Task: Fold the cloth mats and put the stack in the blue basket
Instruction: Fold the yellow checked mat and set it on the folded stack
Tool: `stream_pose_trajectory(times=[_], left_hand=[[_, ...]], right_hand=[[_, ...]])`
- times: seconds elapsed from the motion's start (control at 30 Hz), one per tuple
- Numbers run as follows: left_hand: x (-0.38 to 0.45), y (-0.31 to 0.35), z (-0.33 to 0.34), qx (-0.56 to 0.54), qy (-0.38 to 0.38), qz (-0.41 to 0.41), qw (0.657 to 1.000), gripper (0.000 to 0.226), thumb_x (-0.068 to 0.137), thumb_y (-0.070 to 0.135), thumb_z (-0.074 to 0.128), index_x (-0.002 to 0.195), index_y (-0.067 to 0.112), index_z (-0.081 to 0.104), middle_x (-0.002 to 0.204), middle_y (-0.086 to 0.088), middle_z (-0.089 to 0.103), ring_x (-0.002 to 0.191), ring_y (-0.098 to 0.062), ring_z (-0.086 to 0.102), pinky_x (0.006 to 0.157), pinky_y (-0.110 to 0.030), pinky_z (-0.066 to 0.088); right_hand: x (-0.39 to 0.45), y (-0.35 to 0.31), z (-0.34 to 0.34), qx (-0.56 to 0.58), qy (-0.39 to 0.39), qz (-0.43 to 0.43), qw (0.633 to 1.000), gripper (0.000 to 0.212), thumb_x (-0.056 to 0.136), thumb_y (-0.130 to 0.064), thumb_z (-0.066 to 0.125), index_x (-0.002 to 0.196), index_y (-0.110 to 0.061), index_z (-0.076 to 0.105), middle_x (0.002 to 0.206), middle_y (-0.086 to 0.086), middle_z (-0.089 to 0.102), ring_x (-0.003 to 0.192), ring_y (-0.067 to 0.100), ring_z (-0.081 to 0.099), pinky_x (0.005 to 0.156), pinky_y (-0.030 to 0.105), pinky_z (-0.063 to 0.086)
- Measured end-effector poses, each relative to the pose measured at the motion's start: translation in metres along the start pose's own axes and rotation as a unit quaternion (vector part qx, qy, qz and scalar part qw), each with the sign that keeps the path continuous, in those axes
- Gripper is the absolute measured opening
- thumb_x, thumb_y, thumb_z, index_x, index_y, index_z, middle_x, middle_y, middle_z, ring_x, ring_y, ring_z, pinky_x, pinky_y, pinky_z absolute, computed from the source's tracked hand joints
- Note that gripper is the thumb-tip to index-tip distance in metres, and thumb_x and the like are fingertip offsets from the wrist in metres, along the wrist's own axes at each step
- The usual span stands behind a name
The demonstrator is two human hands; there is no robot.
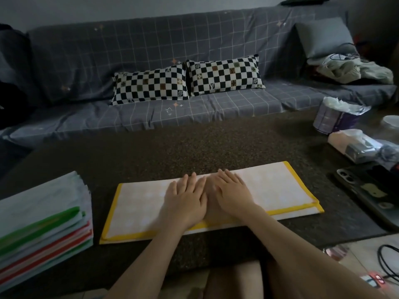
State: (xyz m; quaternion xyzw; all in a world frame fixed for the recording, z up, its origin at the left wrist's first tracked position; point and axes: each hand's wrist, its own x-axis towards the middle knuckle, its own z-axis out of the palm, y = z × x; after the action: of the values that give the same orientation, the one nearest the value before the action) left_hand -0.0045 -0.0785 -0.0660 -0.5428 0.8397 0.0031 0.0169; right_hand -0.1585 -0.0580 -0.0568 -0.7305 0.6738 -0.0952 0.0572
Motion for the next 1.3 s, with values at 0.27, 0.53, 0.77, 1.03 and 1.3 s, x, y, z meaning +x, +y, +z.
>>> stream_pose_trajectory(times=[0.27,0.53,0.77,1.03,1.3], left_hand=[[0.005,-0.004,0.005,-0.006,-0.007,-0.001,1.000,0.057,0.097,0.050,0.005,0.149,0.034,-0.011,0.160,0.004,-0.010,0.147,-0.018,-0.009,0.118,-0.045,-0.002],[0.004,-0.003,0.004,-0.004,-0.006,-0.004,1.000,0.056,0.097,0.048,0.004,0.149,0.034,-0.012,0.160,0.004,-0.012,0.147,-0.018,-0.011,0.119,-0.045,-0.002],[0.003,-0.002,0.001,-0.023,-0.011,-0.007,1.000,0.056,0.098,0.048,0.005,0.149,0.034,-0.011,0.160,0.004,-0.012,0.147,-0.018,-0.011,0.119,-0.045,-0.002],[0.002,0.000,-0.006,-0.041,-0.020,-0.030,0.999,0.055,0.101,0.039,0.007,0.152,0.022,-0.003,0.161,0.004,-0.007,0.147,-0.015,-0.008,0.119,-0.044,-0.001],[-0.011,-0.040,-0.006,-0.050,-0.014,-0.027,0.998,0.055,0.100,0.044,0.008,0.150,0.027,-0.006,0.160,0.005,-0.008,0.146,-0.012,-0.009,0.120,-0.042,-0.001]], right_hand=[[0.000,0.066,-0.005,-0.024,-0.050,0.097,0.994,0.055,0.099,-0.047,0.012,0.149,-0.030,-0.004,0.159,-0.006,-0.006,0.145,0.013,-0.010,0.118,0.035,-0.005],[-0.014,0.120,-0.018,-0.036,-0.040,0.178,0.983,0.065,0.093,-0.060,0.009,0.150,-0.030,-0.002,0.159,-0.001,-0.005,0.146,0.017,-0.008,0.118,0.037,-0.006],[-0.015,0.115,-0.022,-0.032,-0.057,0.185,0.981,0.064,0.095,-0.058,0.009,0.150,-0.029,-0.005,0.159,0.001,-0.008,0.145,0.019,-0.010,0.117,0.037,-0.007],[-0.004,0.024,-0.019,0.078,-0.024,0.017,0.997,0.054,0.102,-0.027,0.027,0.151,-0.024,0.005,0.159,0.004,0.001,0.146,0.018,-0.003,0.117,0.031,0.003],[0.005,-0.009,0.013,-0.040,-0.055,-0.022,0.997,0.055,0.100,-0.044,0.015,0.150,-0.026,0.002,0.159,-0.004,-0.004,0.146,0.012,-0.005,0.117,0.031,-0.003]])
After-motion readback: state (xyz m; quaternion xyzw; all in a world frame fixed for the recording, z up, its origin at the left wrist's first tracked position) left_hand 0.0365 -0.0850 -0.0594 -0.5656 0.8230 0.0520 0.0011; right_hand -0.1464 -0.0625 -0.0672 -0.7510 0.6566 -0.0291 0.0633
